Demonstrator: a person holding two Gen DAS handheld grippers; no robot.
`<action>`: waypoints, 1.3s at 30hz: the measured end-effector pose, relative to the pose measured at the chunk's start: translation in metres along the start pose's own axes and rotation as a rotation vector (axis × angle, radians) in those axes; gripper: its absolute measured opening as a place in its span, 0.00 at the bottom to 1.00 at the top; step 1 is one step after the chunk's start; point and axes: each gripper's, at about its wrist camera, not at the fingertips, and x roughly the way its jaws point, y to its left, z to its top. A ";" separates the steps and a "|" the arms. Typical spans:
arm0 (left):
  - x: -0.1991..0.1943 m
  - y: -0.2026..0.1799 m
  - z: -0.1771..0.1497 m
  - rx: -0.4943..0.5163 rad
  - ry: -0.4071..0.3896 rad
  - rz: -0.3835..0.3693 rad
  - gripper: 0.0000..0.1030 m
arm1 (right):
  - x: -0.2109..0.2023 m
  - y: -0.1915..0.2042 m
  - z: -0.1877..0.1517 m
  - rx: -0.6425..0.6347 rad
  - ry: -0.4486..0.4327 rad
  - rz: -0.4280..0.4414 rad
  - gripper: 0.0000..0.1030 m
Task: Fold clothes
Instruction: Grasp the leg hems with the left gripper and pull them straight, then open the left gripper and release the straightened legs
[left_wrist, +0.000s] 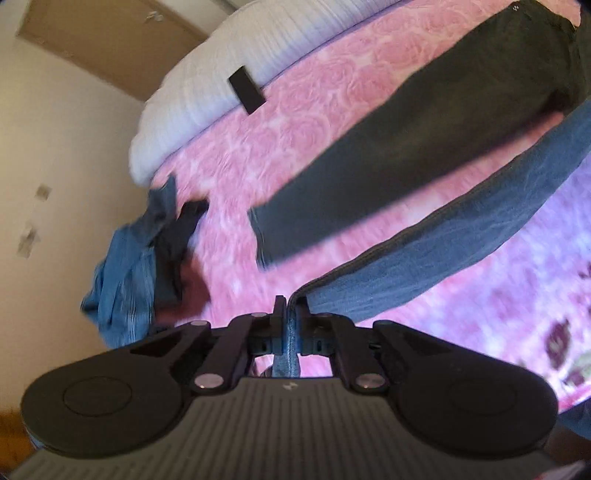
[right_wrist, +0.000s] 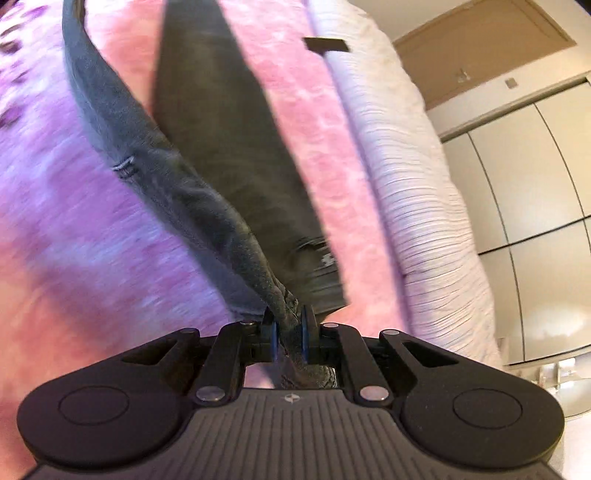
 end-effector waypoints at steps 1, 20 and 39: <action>0.015 0.013 0.016 0.017 0.007 -0.030 0.04 | 0.008 -0.008 0.009 0.007 0.007 -0.010 0.07; 0.325 0.076 0.163 0.193 0.077 -0.373 0.04 | 0.247 -0.051 0.117 0.076 0.337 -0.008 0.09; 0.265 0.121 0.091 -0.064 0.172 -0.222 0.47 | 0.160 -0.037 0.151 0.524 0.141 0.018 0.51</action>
